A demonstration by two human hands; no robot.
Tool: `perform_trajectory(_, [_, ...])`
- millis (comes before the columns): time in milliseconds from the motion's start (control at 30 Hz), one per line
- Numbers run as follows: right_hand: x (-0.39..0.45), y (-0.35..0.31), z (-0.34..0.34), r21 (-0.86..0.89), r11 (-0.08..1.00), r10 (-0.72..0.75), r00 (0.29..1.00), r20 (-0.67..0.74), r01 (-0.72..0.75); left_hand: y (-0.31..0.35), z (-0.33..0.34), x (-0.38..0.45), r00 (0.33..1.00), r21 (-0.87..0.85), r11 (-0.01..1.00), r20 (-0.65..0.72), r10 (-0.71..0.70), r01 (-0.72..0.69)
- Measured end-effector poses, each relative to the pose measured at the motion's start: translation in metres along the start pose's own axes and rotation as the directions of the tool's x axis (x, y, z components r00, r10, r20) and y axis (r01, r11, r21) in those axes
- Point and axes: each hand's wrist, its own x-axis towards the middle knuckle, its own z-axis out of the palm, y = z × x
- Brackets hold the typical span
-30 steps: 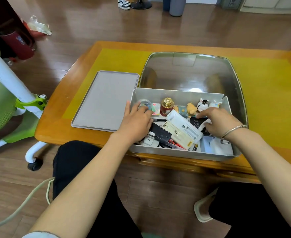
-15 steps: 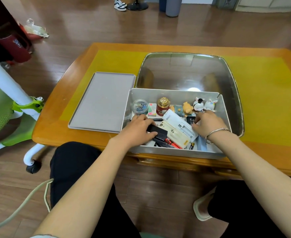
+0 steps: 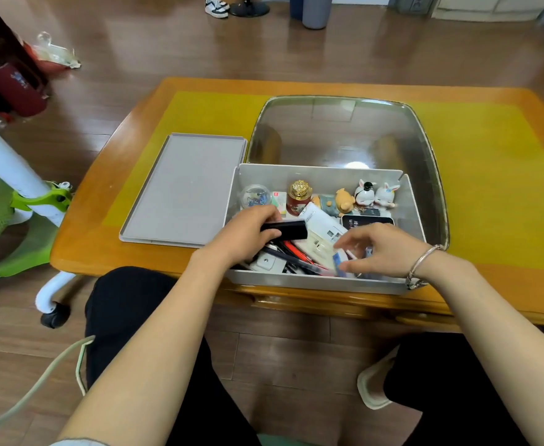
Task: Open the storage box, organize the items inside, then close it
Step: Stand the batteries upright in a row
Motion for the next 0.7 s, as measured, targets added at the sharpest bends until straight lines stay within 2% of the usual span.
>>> perform_trajectory(67, [0.004, 0.001, 0.003, 0.018, 1.0, 0.018, 0.999, -0.027, -0.017, 0.003, -0.004, -0.001, 0.998, 0.005, 1.0, -0.059, 0.03, -0.03])
perform_trajectory(167, [0.017, 0.005, 0.004, 0.025, 0.999, 0.027, 0.98, -0.197, -0.022, 0.006, -0.011, -0.002, 0.993, 0.032, 0.997, -0.096, 0.072, -0.069])
perform_trajectory(267, [0.035, 0.01, 0.006, -0.045, 0.989, 0.122, 0.953, -0.276, -0.139, 0.005, -0.013, -0.002, 0.989, 0.026, 0.999, -0.136, 0.051, -0.048])
perform_trajectory(333, [0.046, 0.012, 0.009, -0.088, 0.97, 0.194, 0.942, -0.275, -0.226, 0.004, -0.012, -0.003, 0.984, 0.035, 0.999, -0.172, 0.039, -0.033])
perform_trajectory(400, [0.055, 0.012, 0.013, -0.079, 0.964, 0.227, 0.94, -0.254, -0.254, 0.003, -0.011, -0.006, 0.978, 0.049, 0.998, -0.201, 0.05, -0.041])
perform_trajectory(567, [0.065, 0.003, 0.018, 0.032, 0.975, 0.223, 0.958, -0.179, -0.221, 0.0, -0.001, -0.016, 0.953, 0.034, 0.996, -0.287, 0.094, -0.088])
perform_trajectory(700, [0.057, 0.004, 0.01, 0.042, 0.981, 0.193, 0.957, -0.217, -0.189, -0.003, 0.006, -0.019, 0.927, 0.013, 0.996, -0.366, 0.086, -0.088])
